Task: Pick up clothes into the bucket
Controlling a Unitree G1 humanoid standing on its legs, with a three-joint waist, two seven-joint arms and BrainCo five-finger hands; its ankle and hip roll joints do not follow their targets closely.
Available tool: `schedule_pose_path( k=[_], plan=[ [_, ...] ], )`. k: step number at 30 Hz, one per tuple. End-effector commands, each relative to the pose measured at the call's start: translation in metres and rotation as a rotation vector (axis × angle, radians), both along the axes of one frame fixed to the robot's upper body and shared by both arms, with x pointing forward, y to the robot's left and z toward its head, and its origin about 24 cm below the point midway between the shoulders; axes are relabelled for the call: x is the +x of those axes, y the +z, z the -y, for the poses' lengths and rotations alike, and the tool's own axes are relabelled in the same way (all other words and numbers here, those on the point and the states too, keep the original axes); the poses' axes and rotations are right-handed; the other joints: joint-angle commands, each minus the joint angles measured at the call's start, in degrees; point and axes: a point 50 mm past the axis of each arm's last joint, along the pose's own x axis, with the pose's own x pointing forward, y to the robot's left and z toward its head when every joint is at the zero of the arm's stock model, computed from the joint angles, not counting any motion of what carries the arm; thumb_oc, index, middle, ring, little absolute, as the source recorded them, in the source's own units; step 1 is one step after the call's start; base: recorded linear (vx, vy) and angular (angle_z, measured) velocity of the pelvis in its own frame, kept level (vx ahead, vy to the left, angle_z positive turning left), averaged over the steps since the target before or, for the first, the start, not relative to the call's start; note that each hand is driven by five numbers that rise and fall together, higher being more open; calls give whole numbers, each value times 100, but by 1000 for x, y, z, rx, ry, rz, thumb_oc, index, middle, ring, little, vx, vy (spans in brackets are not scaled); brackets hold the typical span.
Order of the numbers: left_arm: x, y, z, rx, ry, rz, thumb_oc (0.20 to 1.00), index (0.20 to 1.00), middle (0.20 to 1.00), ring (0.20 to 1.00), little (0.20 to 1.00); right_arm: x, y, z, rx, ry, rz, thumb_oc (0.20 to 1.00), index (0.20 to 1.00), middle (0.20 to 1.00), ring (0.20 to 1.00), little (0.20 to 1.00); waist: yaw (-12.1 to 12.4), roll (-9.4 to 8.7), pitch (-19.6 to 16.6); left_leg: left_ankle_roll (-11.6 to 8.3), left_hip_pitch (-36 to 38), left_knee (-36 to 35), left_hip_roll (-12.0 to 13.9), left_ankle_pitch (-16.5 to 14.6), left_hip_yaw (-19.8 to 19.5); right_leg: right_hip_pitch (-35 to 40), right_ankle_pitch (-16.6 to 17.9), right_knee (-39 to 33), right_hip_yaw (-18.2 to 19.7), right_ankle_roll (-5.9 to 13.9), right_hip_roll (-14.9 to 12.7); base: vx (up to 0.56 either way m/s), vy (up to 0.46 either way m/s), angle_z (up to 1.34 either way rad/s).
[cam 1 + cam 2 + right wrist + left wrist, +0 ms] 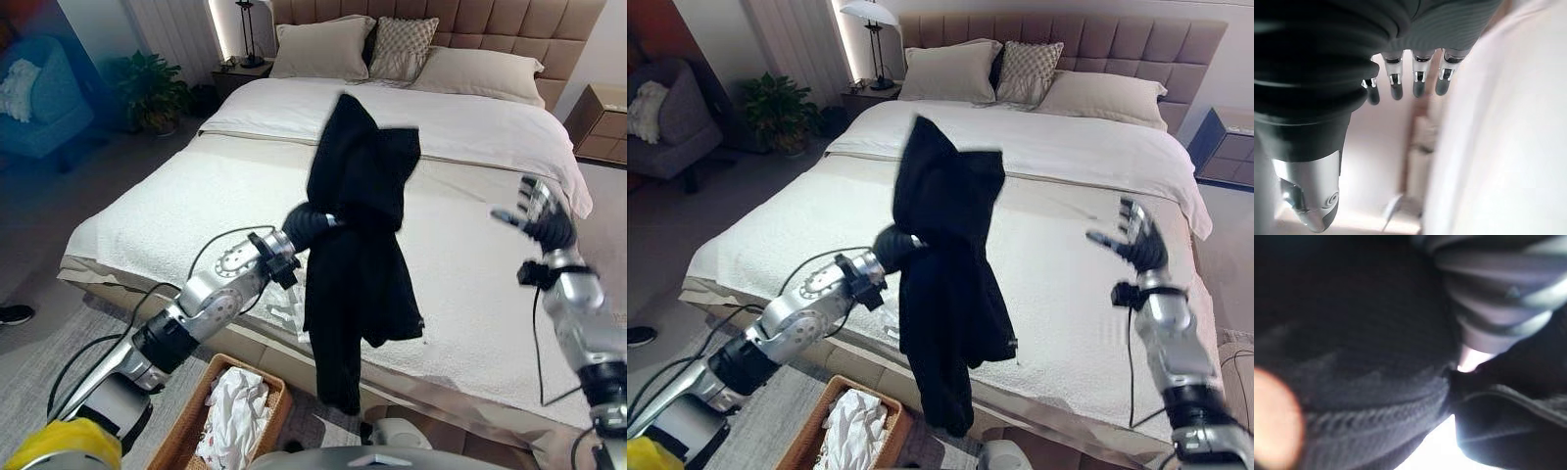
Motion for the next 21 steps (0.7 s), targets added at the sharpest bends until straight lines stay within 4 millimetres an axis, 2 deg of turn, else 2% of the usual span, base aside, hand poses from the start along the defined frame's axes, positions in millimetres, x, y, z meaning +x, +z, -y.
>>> schedule_pose_path(
  k=[1, 2, 4, 5, 7, 8, 11, 12, 14, 15, 17, 21],
  plan=[
    [-3, 42, -16, -178, 59, 166, 200, 200, 200, 200, 200, -5, -4, -1, -22, 35, -17, 1000, 1000, 1000, 1000, 1000, 102, -279, -138, -92, -302, 584, -74, -489, -177, 687, 160, -707, -195, 437, -459, -19, -8, 9],
    [-10, 52, -36, -205, 142, 237, 200, 200, 200, 200, 200, -33, -43, 0, -10, 8, -190, 1000, 1000, 1000, 1000, 1000, 130, -286, -96, -98, -336, 600, -85, -479, -194, 670, 158, -701, -218, 424, -464, -24, -8, 12],
    [-18, 61, -55, -221, 224, 299, 200, 200, 200, 200, 200, -58, -69, -6, -29, 28, -332, 1000, 1000, 1000, 1000, 1000, 141, -293, -47, -100, -374, 613, -86, -472, -221, 641, 158, -684, -231, 416, -468, -26, -8, 8],
    [-19, 61, -55, -220, 226, 299, 200, 200, 200, 200, 200, -58, -69, -6, -29, 29, -333, 1000, 1000, 1000, 1000, 1000, 127, -294, -55, -101, -377, 616, -87, -474, -225, 640, 155, -682, -235, 416, -468, -18, 0, 5],
    [-28, 71, -71, -227, 302, 372, 200, 200, 200, 200, 200, -82, -97, -14, -8, 40, -472, 1000, 1000, 1000, 1000, 1000, 141, -293, -6, -108, -412, 630, -100, -470, -244, 604, 161, -660, -237, 411, -469, -20, 0, 7],
    [-35, 75, -84, -255, 370, 413, 200, 200, 200, 200, 200, -106, -121, -20, 9, 30, -605, 1000, 1000, 1000, 1000, 1000, 176, -293, 28, -113, -440, 646, -103, -469, -260, 583, 174, -654, -242, 410, -470, -21, -1, 4],
    [-51, 78, -112, -230, 549, 497, 200, 200, 200, 200, 200, -143, -152, -38, 12, 84, -809, 1000, 1000, 1000, 1000, 1000, 232, -282, 114, -126, -493, 665, -95, -463, -270, 531, 177, -643, -257, 409, -470, 0, 0, 0],
    [-51, 78, -113, -230, 552, 496, 200, 200, 200, 200, 200, -143, -152, -38, 10, 87, -809, 1000, 1000, 1000, 1000, 1000, 217, -283, 108, -127, -494, 667, -95, -466, -272, 531, 174, -641, -258, 409, -470, -31, 5, 4],
    [-64, 78, -133, -190, 701, 555, 200, 200, 200, 200, 200, -167, -168, -43, 58, 38, -920, 1000, 1000, 1000, 1000, 1000, 275, -285, 220, -130, -599, 720, -104, -457, -302, 437, 177, -590, -269, 409, -473, -54, 9, 3],
    [-67, 72, -139, -196, 742, 535, 200, 200, 200, 200, 200, -174, -172, -46, 68, 35, -951, 1000, 1000, 1000, 1000, 1000, 291, -282, 270, -130, -642, 743, -113, -453, -308, 405, 176, -567, -276, 404, -479, -77, 15, 4],
    [-69, 62, -146, -162, 817, 505, 200, 200, 200, 200, 200, -175, -175, -48, 75, 16, -968, 1000, 1000, 1000, 1000, 1000, 319, -285, 390, -125, -734, 798, -127, -445, -334, 308, 178, -507, -276, 401, -485, -80, 15, 8],
    [-77, 37, -161, -23, 996, 446, 200, 200, 200, 200, 200, -162, -174, -48, 58, 13, -938, 1000, 1000, 1000, 1000, 1000, 403, -298, 667, -98, -986, 985, -165, -447, -375, 74, 184, -332, -275, 391, -503, -80, 20, 9]
  ],
)
